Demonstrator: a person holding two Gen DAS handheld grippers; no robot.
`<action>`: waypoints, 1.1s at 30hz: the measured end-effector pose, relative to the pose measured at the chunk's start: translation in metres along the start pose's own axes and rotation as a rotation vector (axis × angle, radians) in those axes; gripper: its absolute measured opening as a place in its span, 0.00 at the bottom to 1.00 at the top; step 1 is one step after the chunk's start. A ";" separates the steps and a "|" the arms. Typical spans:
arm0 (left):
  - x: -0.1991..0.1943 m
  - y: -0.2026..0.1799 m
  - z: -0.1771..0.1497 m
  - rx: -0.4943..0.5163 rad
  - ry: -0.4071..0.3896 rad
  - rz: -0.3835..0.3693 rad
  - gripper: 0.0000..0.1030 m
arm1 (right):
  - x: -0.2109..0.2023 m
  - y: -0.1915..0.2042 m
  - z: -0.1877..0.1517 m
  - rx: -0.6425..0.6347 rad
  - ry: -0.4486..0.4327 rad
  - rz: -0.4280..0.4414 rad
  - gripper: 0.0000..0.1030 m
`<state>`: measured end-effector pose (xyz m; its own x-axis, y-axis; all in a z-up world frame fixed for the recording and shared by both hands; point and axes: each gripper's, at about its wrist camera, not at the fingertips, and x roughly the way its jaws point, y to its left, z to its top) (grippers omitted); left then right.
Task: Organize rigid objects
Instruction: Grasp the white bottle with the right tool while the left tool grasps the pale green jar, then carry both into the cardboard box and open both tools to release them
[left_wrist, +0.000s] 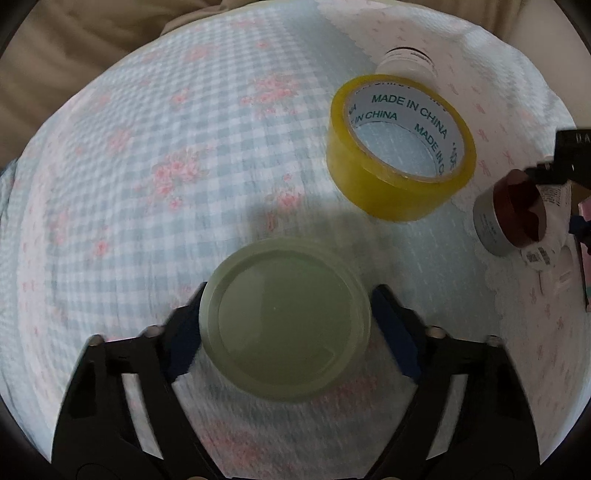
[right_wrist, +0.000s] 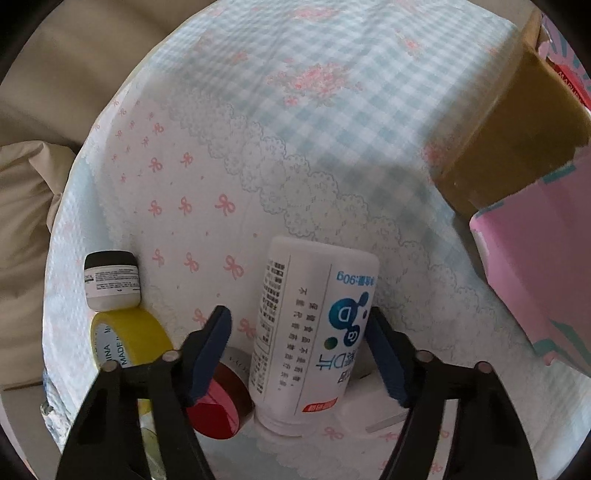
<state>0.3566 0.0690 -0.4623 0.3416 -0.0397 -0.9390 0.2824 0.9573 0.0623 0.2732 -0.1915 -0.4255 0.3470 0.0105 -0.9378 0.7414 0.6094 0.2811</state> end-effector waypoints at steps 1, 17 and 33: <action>0.001 0.001 0.001 -0.002 0.005 0.009 0.68 | 0.001 0.001 0.001 -0.012 0.000 -0.015 0.52; -0.017 0.010 -0.001 -0.020 -0.040 -0.016 0.67 | -0.018 -0.003 -0.005 -0.110 -0.043 -0.003 0.47; -0.165 0.016 -0.026 0.034 -0.198 -0.038 0.67 | -0.139 -0.001 -0.055 -0.189 -0.167 0.078 0.46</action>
<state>0.2817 0.0984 -0.3150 0.4989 -0.1347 -0.8561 0.3278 0.9438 0.0425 0.1923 -0.1499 -0.3069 0.5005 -0.0581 -0.8638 0.5935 0.7495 0.2934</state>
